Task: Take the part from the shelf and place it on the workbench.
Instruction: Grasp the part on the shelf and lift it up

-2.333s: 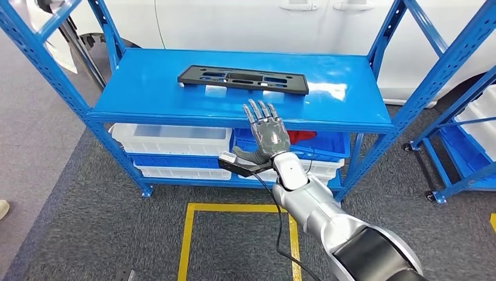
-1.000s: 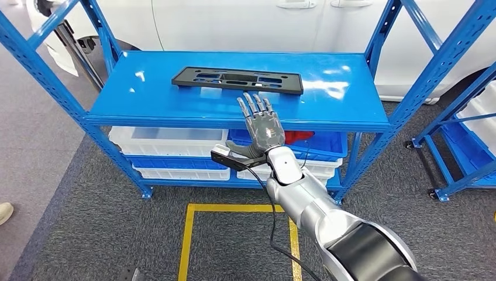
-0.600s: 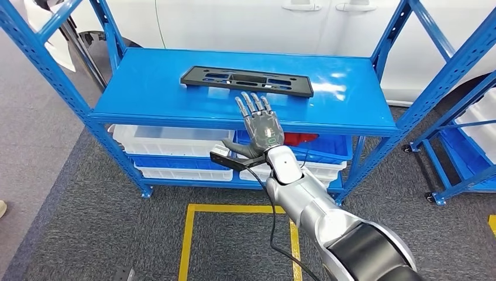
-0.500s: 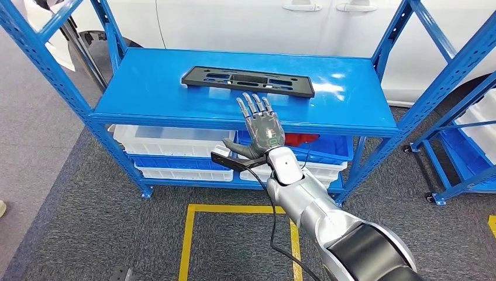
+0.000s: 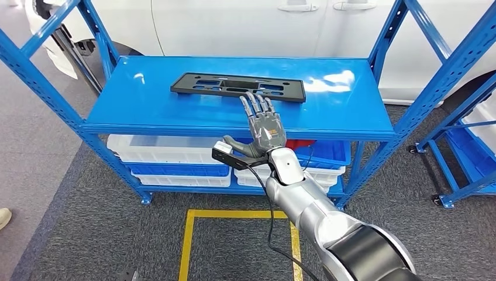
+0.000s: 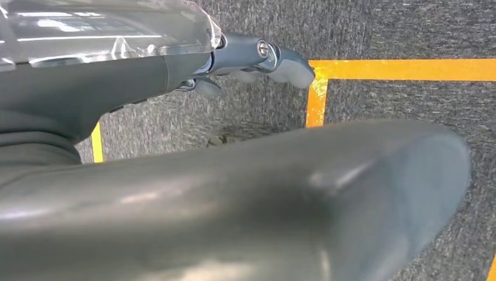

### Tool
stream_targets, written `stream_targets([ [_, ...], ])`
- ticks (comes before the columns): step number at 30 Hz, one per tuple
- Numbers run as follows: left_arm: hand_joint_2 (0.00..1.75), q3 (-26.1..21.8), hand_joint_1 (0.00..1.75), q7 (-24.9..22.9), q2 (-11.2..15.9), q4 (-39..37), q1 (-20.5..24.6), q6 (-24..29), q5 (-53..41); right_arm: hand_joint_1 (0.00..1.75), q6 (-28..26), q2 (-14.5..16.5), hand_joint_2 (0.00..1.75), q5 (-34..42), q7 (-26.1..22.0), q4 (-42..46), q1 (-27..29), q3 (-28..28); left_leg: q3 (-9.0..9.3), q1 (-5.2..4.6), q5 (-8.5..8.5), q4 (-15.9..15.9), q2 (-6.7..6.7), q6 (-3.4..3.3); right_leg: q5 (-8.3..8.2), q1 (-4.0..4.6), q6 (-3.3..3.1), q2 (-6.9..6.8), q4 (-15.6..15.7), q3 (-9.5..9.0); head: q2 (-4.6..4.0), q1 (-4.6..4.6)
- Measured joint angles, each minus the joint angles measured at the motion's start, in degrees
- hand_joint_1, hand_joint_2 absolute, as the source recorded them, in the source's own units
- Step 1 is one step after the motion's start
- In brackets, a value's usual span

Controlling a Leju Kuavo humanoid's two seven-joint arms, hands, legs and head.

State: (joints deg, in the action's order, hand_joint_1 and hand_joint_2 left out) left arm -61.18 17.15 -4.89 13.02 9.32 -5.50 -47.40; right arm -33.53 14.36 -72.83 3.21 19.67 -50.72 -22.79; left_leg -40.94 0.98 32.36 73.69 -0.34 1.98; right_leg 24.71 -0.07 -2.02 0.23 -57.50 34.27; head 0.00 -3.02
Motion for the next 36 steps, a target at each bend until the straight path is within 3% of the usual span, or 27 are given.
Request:
stream_targets([
  [1, 0.00, 0.00, 0.00, 0.00, 0.01, 0.00, -0.09, -0.01, 0.01, 0.00, -0.02, 0.01, 0.00, -0.01, 0.05, 0.00, 0.17, 0.09, -0.77, 0.00, -0.92, 0.43, 0.00, 0.02, 0.34, 0.04, 0.02, 0.03, -0.01, -0.43, 0.00, 0.00],
  [2, 0.00, 0.00, 0.00, 0.00, 0.03, 0.00, -0.14, -0.02, 0.02, 0.00, -0.02, 0.03, 0.00, -0.03, 0.11, 0.00, 0.27, 0.15, -0.35, 0.00, -2.97, -1.52, 0.00, -0.05, 0.73, 0.05, 0.08, 0.07, -0.02, -0.96, 0.00, 0.00],
  [4, 0.00, 0.00, 0.00, 0.01, 0.07, 0.01, -0.14, -0.03, 0.02, 0.00, -0.05, 0.13, 0.00, -0.10, 0.22, 0.01, 0.28, 0.30, 2.60, -0.09, -7.90, -9.18, 0.03, -0.46, 1.60, 0.11, 0.39, 0.11, -0.02, -2.07, -0.01, 0.01],
  [5, 0.00, 0.01, 0.00, 0.01, 0.09, 0.01, -0.10, -0.03, 0.02, 0.00, -0.08, 0.17, 0.00, -0.15, 0.23, 0.01, 0.23, 0.37, 4.02, -0.22, -9.17, -12.61, 0.04, -0.77, 1.97, 0.20, 0.63, 0.14, -0.07, -2.39, -0.01, 0.01],
  [7, 0.00, 0.02, 0.00, -0.01, 0.10, 0.01, -0.05, -0.03, 0.02, 0.00, -0.14, 0.19, 0.00, -0.23, 0.28, 0.01, 0.22, 0.49, 5.23, -0.48, -9.23, -15.51, 0.07, -1.44, 2.32, 0.38, 1.16, 0.16, -0.14, -2.52, -0.01, 0.00],
  [10, 0.00, 0.05, 0.00, -0.04, 0.07, 0.01, -0.11, -0.03, -0.03, 0.00, -0.23, 0.19, 0.00, -0.56, 0.62, 0.15, 0.27, 0.61, 6.04, -0.26, -8.66, -16.20, 0.02, -2.42, 2.80, 0.38, 1.94, 0.13, -1.26, -2.38, 0.00, 0.00],
  [12, 0.00, 0.08, 0.00, -0.07, 0.04, 0.01, -0.05, -0.03, -0.08, 0.00, -0.30, 0.16, 0.00, -0.89, 1.03, 0.30, 0.15, 0.75, 6.90, -0.09, -8.32, -16.50, 0.01, -2.96, 4.70, 0.19, 2.50, 0.09, -5.87, 0.03, -0.01, 0.01],
  [14, 0.00, 0.10, 0.00, -0.11, 0.04, 0.01, 0.00, -0.03, -0.11, 0.00, -0.36, 0.04, 0.00, -1.47, 1.42, 0.31, 0.35, 0.85, 7.43, -0.11, -7.80, -16.50, 0.01, -3.25, 7.33, -0.06, 2.98, 0.08, -13.56, 4.94, -0.01, 0.01],
  [15, 0.00, 0.10, 0.00, -0.14, 0.04, 0.01, -0.04, -0.02, -0.14, 0.00, -0.39, -0.06, 0.00, -1.91, 1.69, 0.30, 0.63, 0.86, 7.75, -0.12, -7.50, -16.49, -0.01, -3.27, 7.77, -0.18, 3.14, 0.08, -16.25, 7.07, -0.01, 0.02],
  [16, 0.00, 0.11, 0.00, -0.17, 0.04, 0.00, -0.13, -0.02, -0.15, 0.00, -0.40, -0.17, 0.00, -2.39, 1.97, 0.29, 0.89, 0.86, 8.17, -0.13, -7.14, -16.48, -0.05, -3.24, 7.10, -0.28, 3.22, 0.07, -17.07, 8.33, -0.01, 0.02],
  [17, 0.00, 0.13, 0.00, -0.22, 0.03, -0.01, -0.24, -0.01, -0.15, 0.00, -0.39, -0.25, 0.44, -2.85, 2.25, 0.28, 1.05, 0.86, 8.72, -0.12, -6.74, -16.47, -0.10, -3.17, 5.15, -0.35, 3.18, 0.07, -15.48, 8.37, 0.00, 0.01],
  [19, 0.00, 0.19, 0.00, -0.27, -0.02, -0.02, -0.34, 0.00, -0.23, 0.00, -0.24, -0.37, 1.31, -3.53, 2.74, 0.27, 1.08, 0.86, 9.93, -0.12, -5.80, -16.46, -0.15, -2.89, -0.51, -0.34, 2.83, 0.07, -7.80, 6.08, -0.01, 0.02],
  [20, 0.00, 0.21, 0.00, -0.28, -0.05, -0.02, -0.30, 0.01, -0.31, 0.00, -0.10, -0.42, 1.75, -3.72, 2.92, 0.24, 1.03, 0.86, 10.37, -0.15, -5.38, -16.45, -0.17, -2.64, -2.03, -0.17, 2.57, 0.04, -4.06, 4.86, -0.01, 0.02],
  [22, 0.00, 0.22, 0.00, -0.30, -0.08, -0.03, -0.18, 0.09, -0.44, 0.00, 0.17, -0.53, 1.75, -4.15, 3.36, 0.14, 1.03, 0.84, 10.74, -0.24, -4.75, -16.42, -0.17, -1.96, -2.87, 0.16, 1.90, 0.03, -0.63, 3.75, -0.01, 0.00],
  [24, 0.00, 0.22, 0.00, -0.28, -0.05, -0.03, -0.12, 0.16, -0.46, 0.00, 0.44, -0.64, 1.75, -5.11, 4.06, 0.07, 1.06, 0.81, 10.94, -0.29, -4.44, -16.29, -0.12, -1.30, -2.68, 0.17, 1.19, 0.09, -0.30, 3.36, 0.00, -0.01],
  [26, 0.00, 0.23, 0.00, -0.18, -0.01, -0.03, -0.05, 0.17, -0.46, 0.00, 0.97, -0.73, 1.75, -6.70, 5.07, 0.03, 0.94, 0.64, 10.30, -0.21, -4.02, -14.16, -0.04, -0.83, -2.38, -0.02, 0.51, 0.12, 0.14, 2.40, -0.01, 0.00],
  [28, 0.00, 0.24, 0.00, -0.11, 0.00, -0.03, 0.04, 0.18, -0.46, 0.00, 1.73, -0.75, 1.75, -8.47, 6.08, -0.05, 0.81, 0.15, 7.13, -0.09, -2.23, -8.11, 0.01, -0.45, -1.91, -0.07, 0.01, 0.09, 0.40, 1.49, -0.01, 0.00],
  [30, 0.00, 0.24, 0.00, -0.11, -0.01, -0.04, -0.07, 0.19, -0.45, 0.00, 2.34, -0.75, 1.75, -10.16, 6.96, -0.22, 0.96, -0.49, 2.56, -0.03, 0.42, -1.36, 0.01, -0.18, -1.30, 0.08, -0.20, 0.13, 0.39, 0.90, 0.00, 0.00],
  [31, 0.00, 0.24, 0.00, -0.11, 0.00, -0.04, -0.16, 0.20, -0.44, 0.00, 2.57, -0.76, 1.75, -11.03, 7.37, -0.33, 1.09, -0.84, 0.98, -0.02, 0.71, 0.12, 0.01, -0.15, -0.96, 0.17, -0.23, 0.17, 0.36, 0.54, 0.00, 0.00],
  [32, 0.00, 0.24, 0.00, -0.11, 0.01, -0.04, -0.24, 0.22, -0.43, 0.00, 2.75, -0.76, 1.75, -11.81, 7.72, -0.43, 1.20, -1.17, 0.40, -0.02, -0.35, -0.50, 0.01, -0.21, -0.61, 0.25, -0.22, 0.22, 0.34, 0.11, 0.00, 0.00],
  [33, 0.00, 0.24, 0.00, -0.11, 0.01, -0.04, -0.27, 0.24, -0.41, 0.00, 2.91, -0.76, 1.75, -12.47, 8.04, -0.50, 1.24, -1.53, 0.91, -0.03, -2.82, -3.28, 0.02, -0.36, -0.21, 0.32, -0.17, 0.25, 0.32, -0.44, 0.00, 0.00],
  [34, 0.00, 0.24, 0.00, -0.10, 0.02, -0.04, -0.28, 0.26, -0.40, 0.00, 3.03, -0.75, 1.75, -12.99, 8.25, -0.55, 1.26, -1.89, 2.10, -0.07, -6.02, -7.40, 0.03, -0.58, 0.20, 0.37, -0.09, 0.27, 0.31, -1.01, 0.00, 0.00],
  [36, 0.00, 0.25, 0.00, -0.10, 0.03, -0.04, -0.20, 0.30, -0.39, 0.00, 3.11, -0.74, 1.75, -13.74, 8.51, -0.60, 1.18, -2.51, 4.31, -0.41, -9.51, -14.21, 0.07, -1.11, 0.85, 0.50, 0.29, 0.25, 0.24, -1.66, -0.01, 0.01],
])
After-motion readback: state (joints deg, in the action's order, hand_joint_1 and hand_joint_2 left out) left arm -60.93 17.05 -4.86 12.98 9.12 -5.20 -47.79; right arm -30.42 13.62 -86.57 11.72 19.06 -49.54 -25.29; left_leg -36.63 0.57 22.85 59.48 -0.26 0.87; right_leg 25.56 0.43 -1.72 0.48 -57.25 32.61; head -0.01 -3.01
